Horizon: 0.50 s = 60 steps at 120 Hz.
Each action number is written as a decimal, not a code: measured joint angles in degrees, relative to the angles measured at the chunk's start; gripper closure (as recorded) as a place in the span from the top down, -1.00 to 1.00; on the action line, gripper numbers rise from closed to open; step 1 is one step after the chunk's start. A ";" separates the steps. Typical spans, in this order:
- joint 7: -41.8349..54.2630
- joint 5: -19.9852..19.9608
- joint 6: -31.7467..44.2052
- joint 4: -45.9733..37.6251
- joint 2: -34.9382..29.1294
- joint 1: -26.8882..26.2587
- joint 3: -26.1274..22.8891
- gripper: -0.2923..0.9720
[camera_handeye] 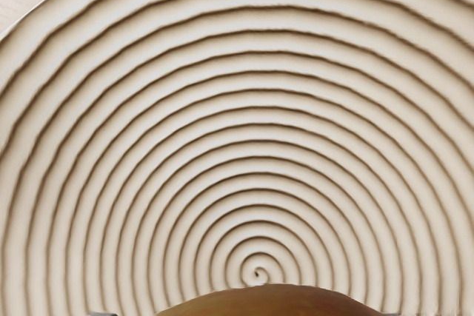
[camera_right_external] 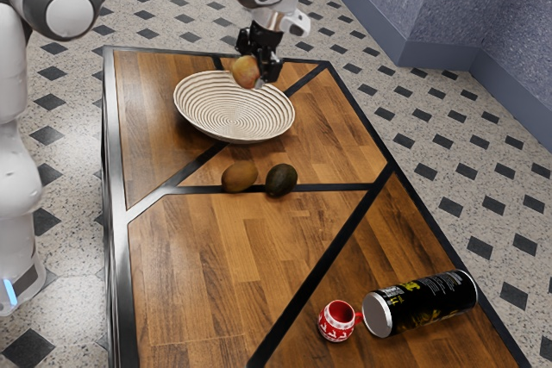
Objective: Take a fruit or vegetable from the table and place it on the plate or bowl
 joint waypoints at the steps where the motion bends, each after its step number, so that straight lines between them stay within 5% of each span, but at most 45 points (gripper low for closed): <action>1: -0.07 -0.03 -0.02 0.00 0.00 -0.14 0.01 0.20; 23: -1.36 -0.38 -0.44 -0.05 0.00 0.05 0.05 0.45; 60: -2.80 -0.54 -1.74 0.01 0.53 1.07 0.06 0.53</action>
